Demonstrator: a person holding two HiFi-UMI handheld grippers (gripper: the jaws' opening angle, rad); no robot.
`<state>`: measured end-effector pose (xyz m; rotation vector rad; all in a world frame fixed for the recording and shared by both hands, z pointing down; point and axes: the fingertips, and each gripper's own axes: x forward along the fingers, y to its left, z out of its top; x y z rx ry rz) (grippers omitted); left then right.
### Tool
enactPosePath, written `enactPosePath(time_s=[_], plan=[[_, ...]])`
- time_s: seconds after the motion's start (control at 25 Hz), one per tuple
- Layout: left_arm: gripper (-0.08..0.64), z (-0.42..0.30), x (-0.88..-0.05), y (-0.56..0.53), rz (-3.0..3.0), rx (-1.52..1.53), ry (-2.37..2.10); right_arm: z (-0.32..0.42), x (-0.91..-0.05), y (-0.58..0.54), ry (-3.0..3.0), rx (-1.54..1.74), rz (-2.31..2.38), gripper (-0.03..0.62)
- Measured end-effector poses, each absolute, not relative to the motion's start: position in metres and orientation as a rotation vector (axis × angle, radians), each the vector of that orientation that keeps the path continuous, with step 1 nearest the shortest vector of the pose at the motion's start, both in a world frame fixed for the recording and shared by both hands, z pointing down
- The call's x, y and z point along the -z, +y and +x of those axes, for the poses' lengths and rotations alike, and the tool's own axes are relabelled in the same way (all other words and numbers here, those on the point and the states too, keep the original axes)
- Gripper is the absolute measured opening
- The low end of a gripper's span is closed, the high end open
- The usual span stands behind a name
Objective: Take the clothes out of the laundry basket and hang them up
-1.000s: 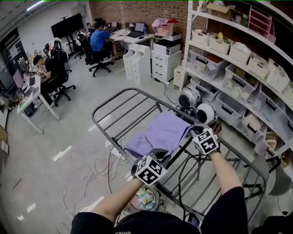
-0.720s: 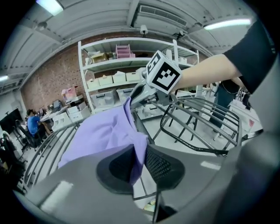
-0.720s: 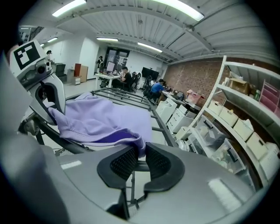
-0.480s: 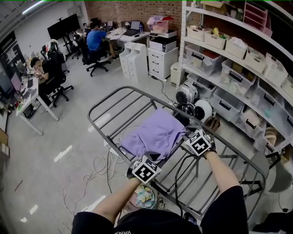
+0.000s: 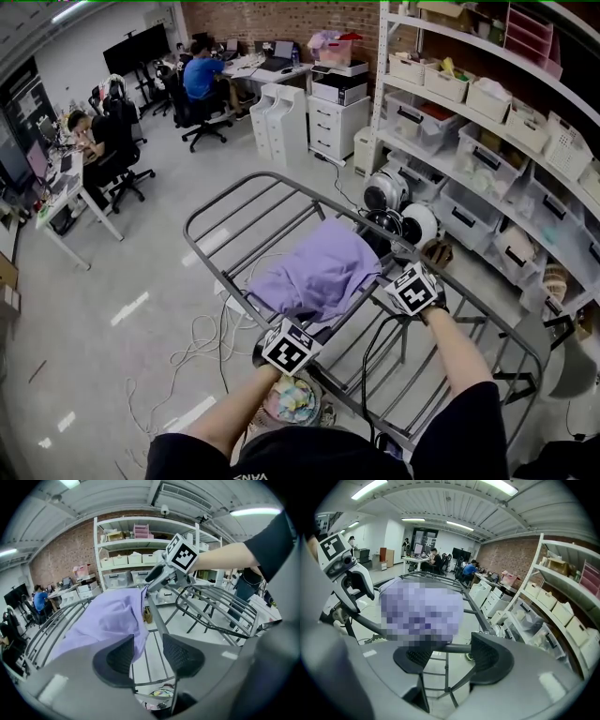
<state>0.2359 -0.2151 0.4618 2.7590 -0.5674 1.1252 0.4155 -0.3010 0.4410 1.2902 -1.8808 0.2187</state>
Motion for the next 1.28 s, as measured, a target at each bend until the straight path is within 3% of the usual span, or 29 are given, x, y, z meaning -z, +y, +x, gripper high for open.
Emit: enactPosePath(time_s=[0.56,0.96,1.28], plan=[[0.164,0.228,-0.444,-0.222,2.753,-0.984,-0.722,0.417,-0.422,-0.28,-1.966,-0.254,1.333,0.241],[0.164,0.193,-0.396,-0.226,2.862,-0.699,-0.852,0.357,-0.37,-0.252,-2.163,-0.289,1.586,0.239],[0.164,0.122,-0.361,-0.212,2.934,-0.502,-0.913,0.284,-0.317,-0.2,-2.277,-0.219,1.828,0.236]])
